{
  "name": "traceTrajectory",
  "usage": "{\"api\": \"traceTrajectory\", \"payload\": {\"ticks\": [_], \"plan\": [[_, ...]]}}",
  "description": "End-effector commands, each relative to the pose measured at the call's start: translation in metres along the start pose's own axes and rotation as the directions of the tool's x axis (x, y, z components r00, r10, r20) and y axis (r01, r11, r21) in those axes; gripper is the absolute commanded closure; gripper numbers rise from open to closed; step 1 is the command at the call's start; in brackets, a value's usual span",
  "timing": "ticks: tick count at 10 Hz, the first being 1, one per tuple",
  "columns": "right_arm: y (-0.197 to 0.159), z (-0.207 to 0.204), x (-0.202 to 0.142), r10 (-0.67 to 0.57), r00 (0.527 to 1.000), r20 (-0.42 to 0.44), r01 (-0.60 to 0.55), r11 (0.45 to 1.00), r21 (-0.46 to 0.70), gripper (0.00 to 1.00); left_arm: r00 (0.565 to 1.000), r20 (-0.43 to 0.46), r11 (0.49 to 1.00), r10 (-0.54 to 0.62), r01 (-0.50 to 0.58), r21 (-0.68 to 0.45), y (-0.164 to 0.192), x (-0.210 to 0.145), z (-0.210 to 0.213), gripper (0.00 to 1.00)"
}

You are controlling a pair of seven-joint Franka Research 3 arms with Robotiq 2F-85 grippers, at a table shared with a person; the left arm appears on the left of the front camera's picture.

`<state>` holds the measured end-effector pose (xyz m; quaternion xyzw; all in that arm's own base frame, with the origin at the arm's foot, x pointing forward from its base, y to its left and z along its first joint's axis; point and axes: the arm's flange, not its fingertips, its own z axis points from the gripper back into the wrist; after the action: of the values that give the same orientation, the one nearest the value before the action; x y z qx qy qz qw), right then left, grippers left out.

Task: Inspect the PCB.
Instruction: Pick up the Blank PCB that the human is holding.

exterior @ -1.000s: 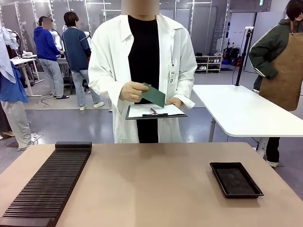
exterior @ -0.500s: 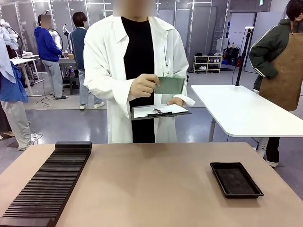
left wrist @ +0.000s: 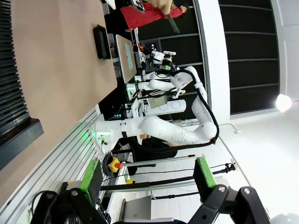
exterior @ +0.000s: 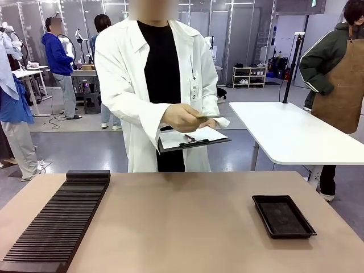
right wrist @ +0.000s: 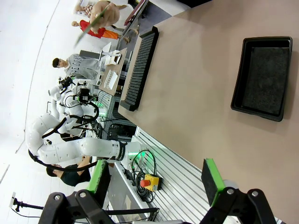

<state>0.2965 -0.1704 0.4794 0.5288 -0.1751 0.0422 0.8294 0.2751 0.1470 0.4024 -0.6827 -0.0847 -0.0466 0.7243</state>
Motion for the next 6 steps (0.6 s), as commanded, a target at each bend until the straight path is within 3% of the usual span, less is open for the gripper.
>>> {"api": "traceTrajectory", "payload": {"ticks": [1,6], "plan": [[0.0005,0.0010,-0.0004,0.020,1.000,0.000,-0.020,1.000,0.010,0.00,1.000,-0.004,1.000,-0.006,0.006,0.014,-0.0032,-0.0010,0.0004,0.00],[0.0000,0.0000,0.0000,0.000,1.000,0.000,0.000,1.000,0.000,0.00,1.000,-0.004,1.000,-0.006,0.006,0.014,-0.0032,-0.0010,0.0004,0.00]]}}
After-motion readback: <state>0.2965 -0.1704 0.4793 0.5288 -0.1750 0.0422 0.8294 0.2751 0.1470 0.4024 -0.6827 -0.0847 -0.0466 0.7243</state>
